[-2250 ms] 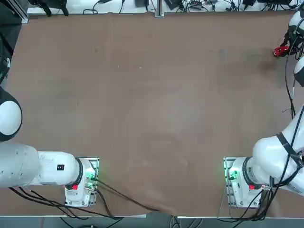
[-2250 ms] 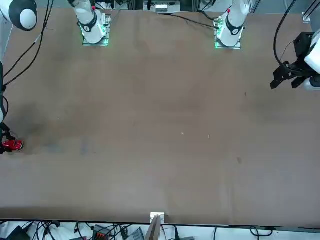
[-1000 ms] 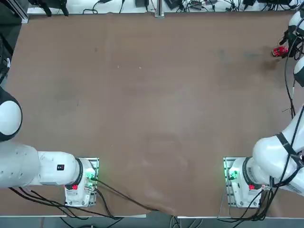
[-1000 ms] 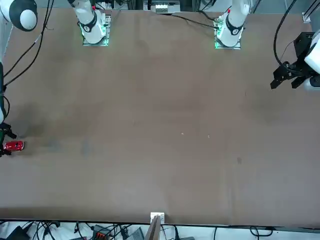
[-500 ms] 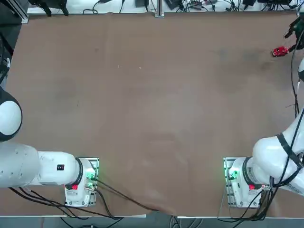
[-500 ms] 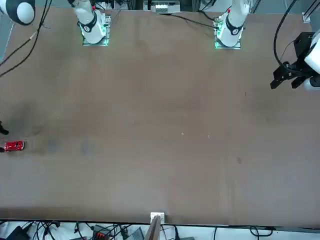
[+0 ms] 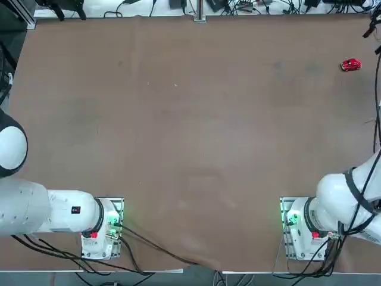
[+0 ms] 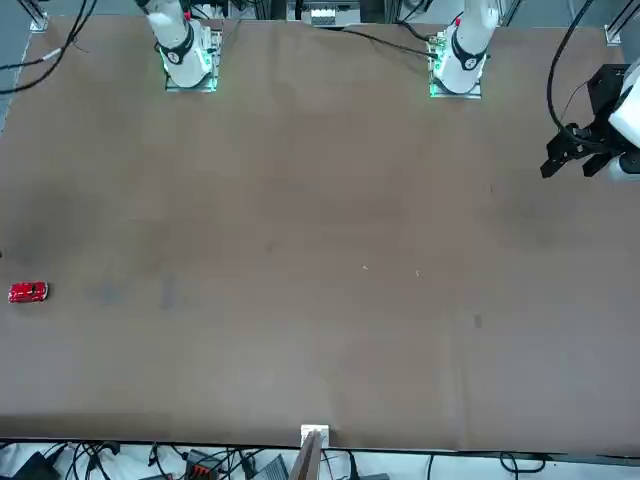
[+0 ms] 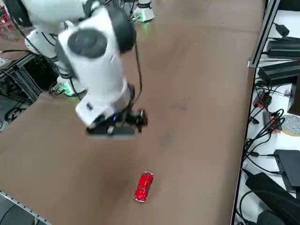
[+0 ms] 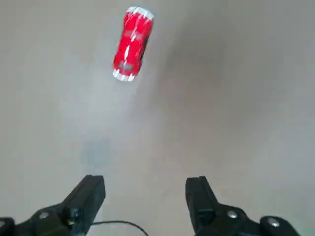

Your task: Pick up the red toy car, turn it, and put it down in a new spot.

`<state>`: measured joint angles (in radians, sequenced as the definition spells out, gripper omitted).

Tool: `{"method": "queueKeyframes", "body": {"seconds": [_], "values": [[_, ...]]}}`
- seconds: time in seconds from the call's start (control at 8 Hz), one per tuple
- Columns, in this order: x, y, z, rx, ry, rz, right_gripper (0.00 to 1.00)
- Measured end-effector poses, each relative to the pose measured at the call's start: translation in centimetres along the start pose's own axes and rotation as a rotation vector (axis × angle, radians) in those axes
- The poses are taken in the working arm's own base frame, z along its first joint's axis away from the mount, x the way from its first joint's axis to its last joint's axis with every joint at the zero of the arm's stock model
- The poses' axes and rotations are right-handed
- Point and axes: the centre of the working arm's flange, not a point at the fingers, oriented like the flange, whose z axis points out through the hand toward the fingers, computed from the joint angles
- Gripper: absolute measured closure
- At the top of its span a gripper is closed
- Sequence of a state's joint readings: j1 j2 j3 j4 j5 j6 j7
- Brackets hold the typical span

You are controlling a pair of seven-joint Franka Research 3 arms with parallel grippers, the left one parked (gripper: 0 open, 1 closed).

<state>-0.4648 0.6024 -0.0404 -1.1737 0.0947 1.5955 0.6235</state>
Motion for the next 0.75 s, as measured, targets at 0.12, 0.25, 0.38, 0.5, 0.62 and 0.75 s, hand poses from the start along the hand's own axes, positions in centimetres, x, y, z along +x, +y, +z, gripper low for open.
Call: {"method": "queueKeyframes", "body": {"seconds": [0.12, 0.25, 0.38, 0.5, 0.62, 0.75], "values": [[-2.9, -2.0, -1.1, -0.013, -0.008, -0.077, 0.00], [-6.2, -4.5, -2.3, -0.023, -0.006, -0.164, 0.00], [-10.3, -7.3, -3.3, -0.036, 0.001, -0.251, 0.00], [-14.6, -10.3, -3.9, -0.051, 0.019, -0.330, 0.00], [-18.2, -12.4, -4.8, -0.055, 0.044, -0.398, 0.00], [-21.2, -13.3, -6.2, -0.063, 0.074, -0.482, 0.00]]}}
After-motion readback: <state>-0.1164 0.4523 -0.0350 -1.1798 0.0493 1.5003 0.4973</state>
